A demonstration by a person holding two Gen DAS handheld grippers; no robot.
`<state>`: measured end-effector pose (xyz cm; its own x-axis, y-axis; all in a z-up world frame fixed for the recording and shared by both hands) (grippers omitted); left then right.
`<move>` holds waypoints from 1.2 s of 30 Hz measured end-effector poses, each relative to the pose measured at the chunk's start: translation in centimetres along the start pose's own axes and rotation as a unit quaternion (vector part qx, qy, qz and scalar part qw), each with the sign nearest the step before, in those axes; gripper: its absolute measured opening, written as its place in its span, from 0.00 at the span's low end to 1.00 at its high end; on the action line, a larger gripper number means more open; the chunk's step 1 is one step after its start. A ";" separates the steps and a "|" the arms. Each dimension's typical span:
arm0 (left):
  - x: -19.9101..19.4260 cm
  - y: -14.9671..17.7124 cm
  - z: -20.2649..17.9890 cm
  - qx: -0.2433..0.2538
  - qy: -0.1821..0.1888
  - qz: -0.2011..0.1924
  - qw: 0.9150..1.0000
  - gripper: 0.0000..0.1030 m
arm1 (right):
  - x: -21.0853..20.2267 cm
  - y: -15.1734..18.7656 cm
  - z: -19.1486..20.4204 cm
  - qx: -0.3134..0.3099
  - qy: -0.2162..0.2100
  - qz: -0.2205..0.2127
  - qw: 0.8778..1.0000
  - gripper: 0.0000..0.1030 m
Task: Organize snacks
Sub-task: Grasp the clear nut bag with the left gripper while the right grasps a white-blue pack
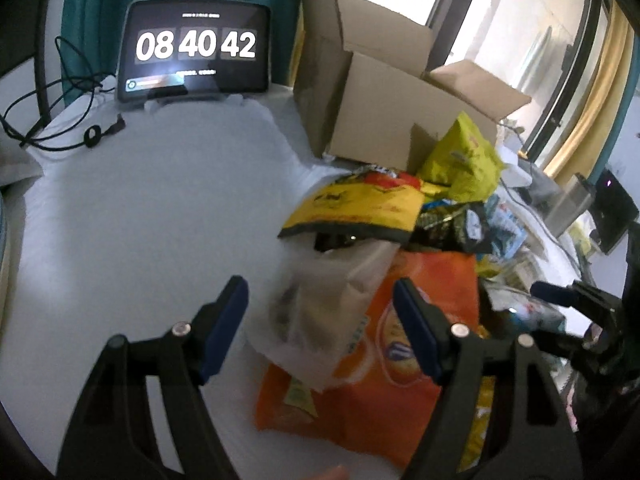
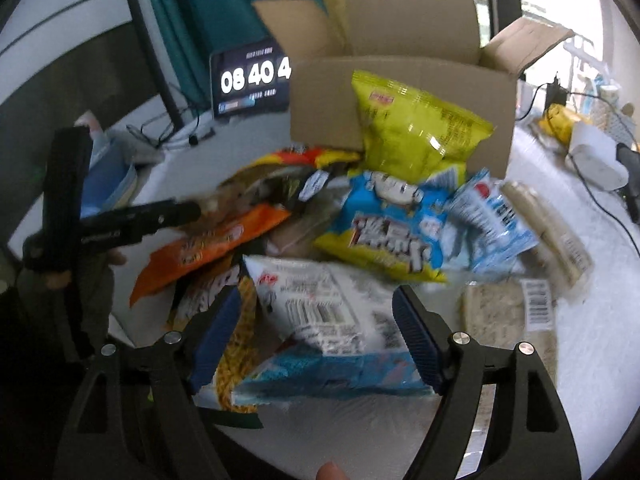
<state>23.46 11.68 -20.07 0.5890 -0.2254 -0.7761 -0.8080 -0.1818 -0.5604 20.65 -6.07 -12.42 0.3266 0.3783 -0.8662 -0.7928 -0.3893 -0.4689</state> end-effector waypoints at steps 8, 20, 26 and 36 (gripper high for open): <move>3.1 -0.5 0.3 0.007 -0.003 0.043 0.999 0.74 | 1.9 0.3 -0.9 -0.008 -0.011 0.024 1.000 0.79; 3.8 -0.5 0.2 0.025 -0.003 0.044 0.999 0.64 | 1.9 0.6 -1.7 -0.006 -0.024 0.022 0.999 0.79; 2.8 -0.5 0.1 0.028 -0.011 0.030 0.999 0.42 | 1.2 1.5 -1.9 -0.007 0.007 0.010 1.000 0.79; -0.3 -0.3 -0.6 0.020 -0.001 0.002 1.000 0.40 | 0.3 1.2 0.4 -0.047 0.015 -0.017 0.999 0.23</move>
Point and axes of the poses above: each gripper's, at about its wrist camera, not at the fingertips, and x roughly the way its jaws point, z to its left, y to its underside, the point moved 5 cm from there along x, roughly the way its jaws point, and after that the axes turned 8 degrees about z, right-handed, at the moved point
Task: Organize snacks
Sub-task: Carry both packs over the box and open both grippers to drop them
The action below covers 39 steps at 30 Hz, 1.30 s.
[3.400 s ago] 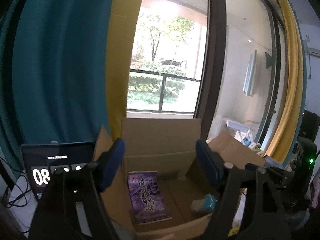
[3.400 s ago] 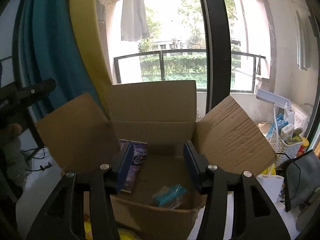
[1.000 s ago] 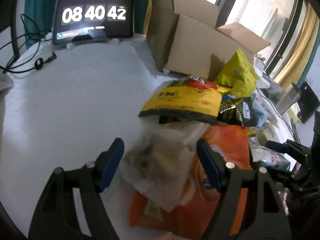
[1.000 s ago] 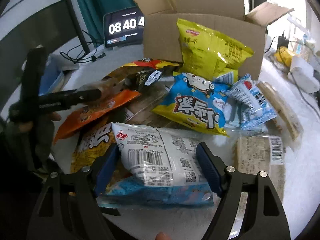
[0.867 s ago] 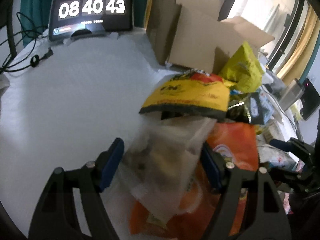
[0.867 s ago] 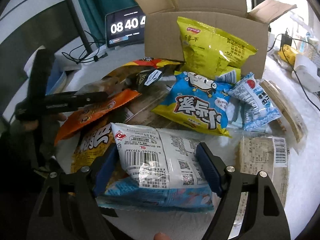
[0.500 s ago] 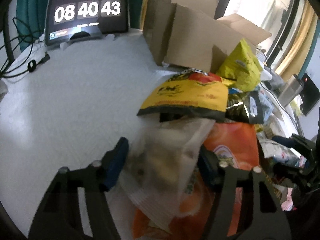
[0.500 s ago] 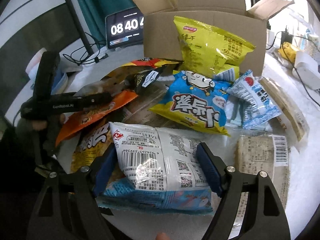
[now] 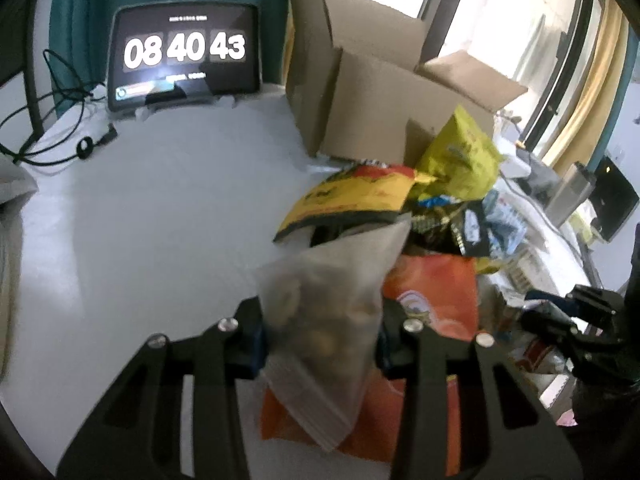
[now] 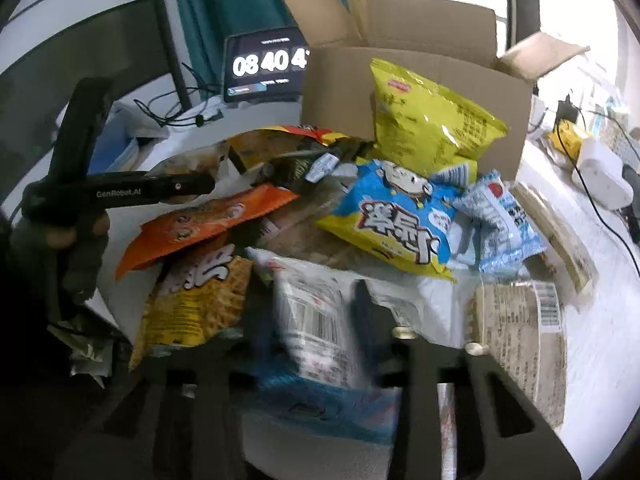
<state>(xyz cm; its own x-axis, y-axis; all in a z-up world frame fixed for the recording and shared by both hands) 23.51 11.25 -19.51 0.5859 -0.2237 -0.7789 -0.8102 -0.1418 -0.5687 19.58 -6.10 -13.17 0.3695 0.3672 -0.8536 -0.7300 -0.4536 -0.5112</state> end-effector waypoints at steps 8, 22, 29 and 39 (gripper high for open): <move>-3.9 -1.2 -1.0 0.011 0.003 -0.038 0.999 0.40 | -2.5 -1.5 1.0 -0.008 -0.027 -0.031 0.999 0.13; -7.4 -4.3 -3.4 0.022 0.004 -0.083 0.996 0.40 | -8.0 -5.2 -0.1 -0.009 -0.048 -0.114 0.992 0.10; -8.0 -6.1 -5.6 0.036 -0.001 -0.100 0.994 0.40 | -10.0 -7.2 -2.1 -0.004 -0.032 -0.149 0.988 0.10; -8.6 -10.0 -9.7 0.078 -0.020 -0.137 0.987 0.40 | -12.4 -10.7 -6.3 -0.017 0.011 -0.191 0.981 0.10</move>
Point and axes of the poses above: each gripper's, at about its wrist camera, not at the fingertips, and x roughly the way its jaws point, z to its left, y to its underside, the point moved 5 cm from there along x, roughly the way its jaws point, and after that the axes turned 8 degrees about z, right-handed, at the moved point
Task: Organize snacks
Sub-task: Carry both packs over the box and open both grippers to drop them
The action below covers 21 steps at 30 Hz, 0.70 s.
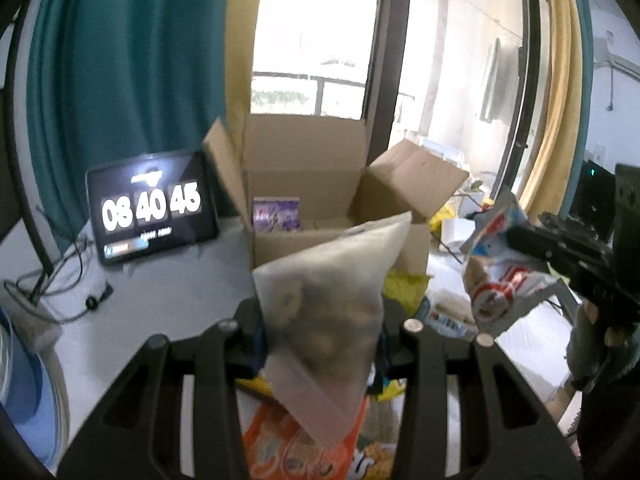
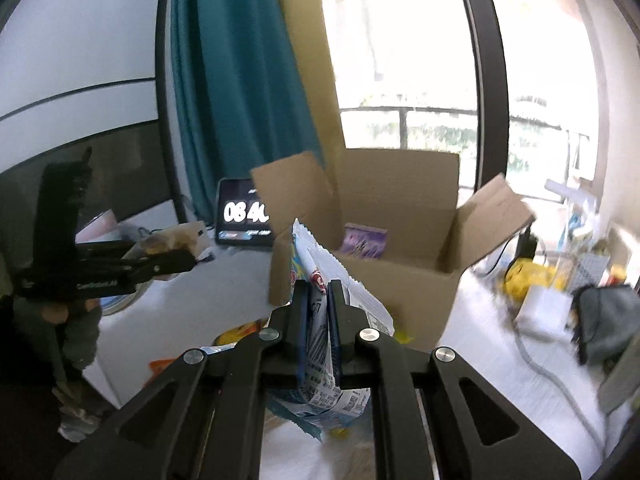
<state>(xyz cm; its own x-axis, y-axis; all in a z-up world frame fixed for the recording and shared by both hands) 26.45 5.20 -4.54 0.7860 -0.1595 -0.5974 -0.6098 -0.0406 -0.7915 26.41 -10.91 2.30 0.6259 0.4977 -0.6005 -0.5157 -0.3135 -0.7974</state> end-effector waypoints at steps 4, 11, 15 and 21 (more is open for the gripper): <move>0.5 -1.8 -1.2 0.019 -0.005 -0.014 1.000 0.40 | 0.1 -1.9 -1.7 -0.004 0.019 -0.016 1.000 0.10; 1.5 -6.0 -1.9 0.043 0.000 -0.051 0.998 0.40 | 1.6 -5.5 -4.7 0.003 0.043 -0.041 0.998 0.10; 2.6 -9.0 -1.8 0.050 0.001 -0.065 0.997 0.40 | 2.6 -7.5 -6.0 -0.003 0.059 -0.054 0.997 0.10; 5.1 -12.6 -0.7 0.050 -0.014 -0.082 0.995 0.40 | 5.2 -10.7 -8.1 -0.006 0.077 -0.065 0.995 0.10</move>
Point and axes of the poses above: each gripper's, at about its wrist camera, not at the fingertips, and x roughly the way its jaws point, z to its left, y to its underside, the point moved 5 cm from there along x, roughly the way its jaws point, and after that the axes turned 8 degrees about z, right-handed, at the moved point
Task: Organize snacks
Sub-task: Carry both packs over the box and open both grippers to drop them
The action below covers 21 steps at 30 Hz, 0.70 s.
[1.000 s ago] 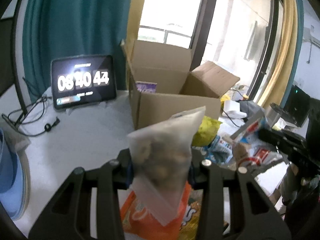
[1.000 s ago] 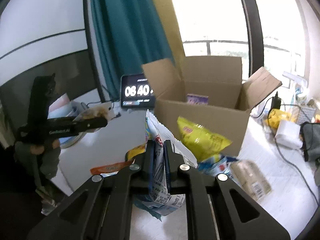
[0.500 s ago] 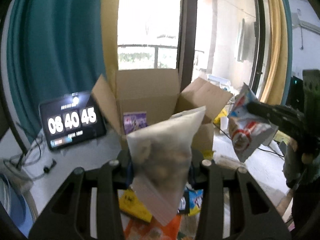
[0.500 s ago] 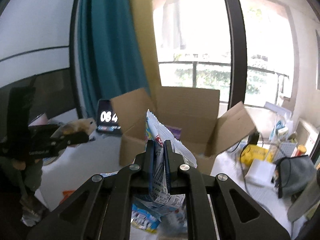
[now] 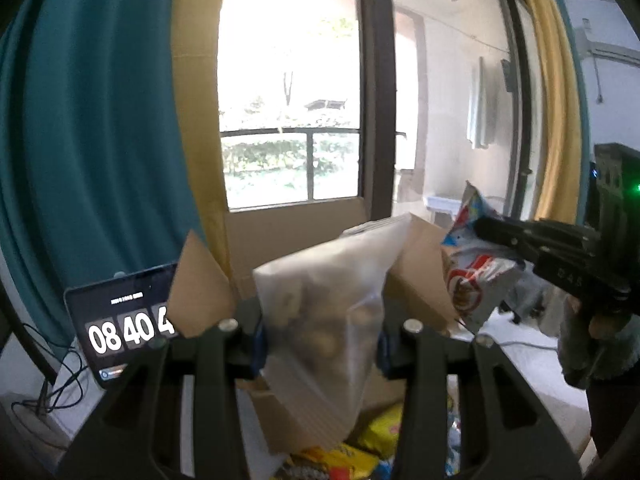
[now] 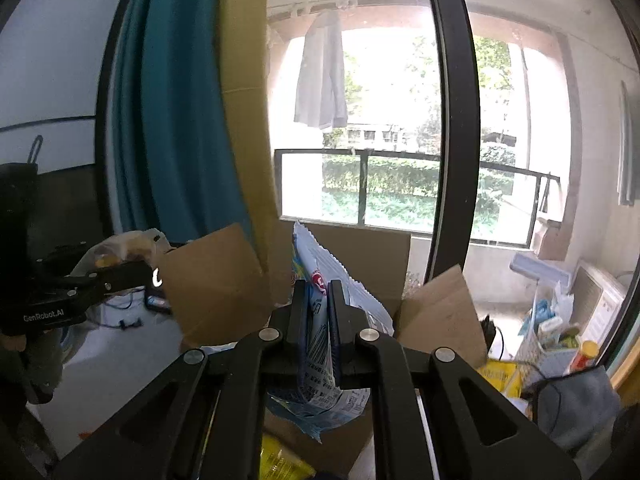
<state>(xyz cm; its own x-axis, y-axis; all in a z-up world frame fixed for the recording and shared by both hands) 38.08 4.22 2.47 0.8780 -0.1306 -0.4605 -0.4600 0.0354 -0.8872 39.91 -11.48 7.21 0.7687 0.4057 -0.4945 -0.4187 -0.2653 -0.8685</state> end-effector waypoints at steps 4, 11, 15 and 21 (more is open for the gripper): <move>2.4 -0.6 1.2 -0.014 -0.009 0.004 1.000 0.40 | 1.9 -0.9 -0.7 0.006 0.011 -0.001 1.000 0.10; 6.9 -0.4 2.8 -0.026 -0.031 0.016 0.999 0.41 | 6.0 -1.7 -2.1 0.027 0.027 0.007 0.999 0.10; 9.5 -0.2 3.1 -0.026 -0.055 0.027 0.998 0.43 | 8.4 -1.7 -2.7 0.043 0.031 0.014 0.998 0.10; 12.2 -0.3 4.0 -0.048 -0.074 0.043 0.995 0.76 | 12.5 -1.4 -2.6 0.050 0.035 0.034 0.998 0.13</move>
<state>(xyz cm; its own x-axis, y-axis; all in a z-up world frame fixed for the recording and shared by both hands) 49.52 6.59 -3.00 0.8413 0.0168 -0.5403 -0.5387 -0.0565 -0.8406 51.34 -8.27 2.37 0.7676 0.3258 -0.5520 -0.5144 -0.2008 -0.8337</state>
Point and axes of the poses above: each gripper's, at about its wrist camera, not at the fingertips, and x roughly the way its jaws point, z to its left, y to its underside, the point moved 5 cm from there along x, roughly the way its jaws point, and after that the axes turned 8 degrees about z, right-handed, at the moved point
